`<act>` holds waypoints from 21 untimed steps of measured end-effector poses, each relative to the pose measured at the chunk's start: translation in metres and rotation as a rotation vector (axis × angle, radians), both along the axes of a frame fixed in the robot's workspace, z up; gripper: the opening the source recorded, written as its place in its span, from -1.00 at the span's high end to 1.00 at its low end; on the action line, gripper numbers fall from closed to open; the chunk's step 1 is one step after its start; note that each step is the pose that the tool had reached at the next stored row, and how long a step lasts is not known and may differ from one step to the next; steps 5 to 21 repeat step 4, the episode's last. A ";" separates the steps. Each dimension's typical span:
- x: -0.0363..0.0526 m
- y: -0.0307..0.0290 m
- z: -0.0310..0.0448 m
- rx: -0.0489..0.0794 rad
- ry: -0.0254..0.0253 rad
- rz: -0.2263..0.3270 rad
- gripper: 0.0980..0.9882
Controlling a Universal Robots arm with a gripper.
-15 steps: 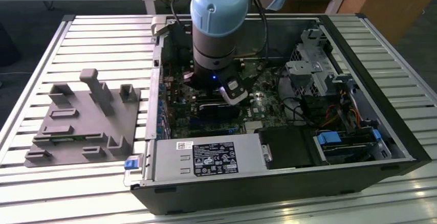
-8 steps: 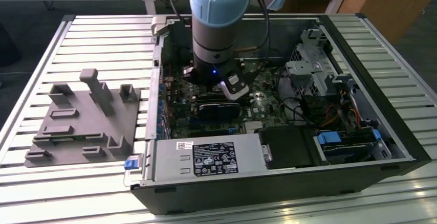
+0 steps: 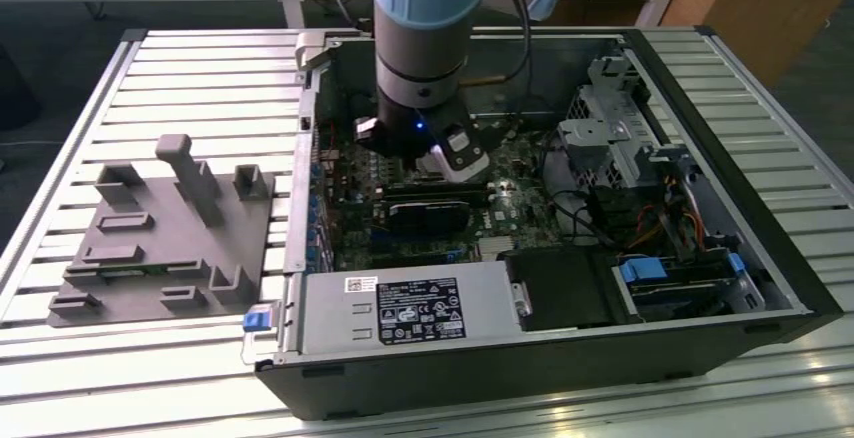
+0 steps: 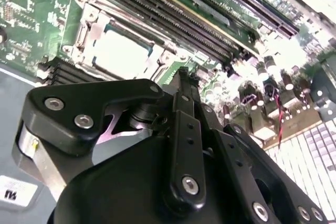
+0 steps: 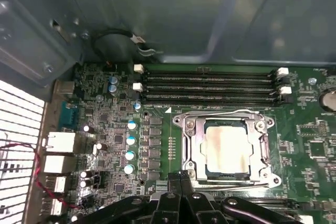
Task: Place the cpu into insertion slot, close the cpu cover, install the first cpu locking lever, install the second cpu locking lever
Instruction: 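Install the second cpu locking lever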
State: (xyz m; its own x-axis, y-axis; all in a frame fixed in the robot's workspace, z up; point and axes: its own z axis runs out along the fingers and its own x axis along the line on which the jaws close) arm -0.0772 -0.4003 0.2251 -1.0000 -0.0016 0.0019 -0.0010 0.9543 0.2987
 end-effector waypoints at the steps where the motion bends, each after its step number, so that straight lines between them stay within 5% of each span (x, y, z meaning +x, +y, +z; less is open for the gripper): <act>1: 0.0000 0.0000 0.0014 0.000 0.0000 0.000 0.98; 21: 0.0000 0.0000 0.0028 0.000 -0.0001 0.000 0.98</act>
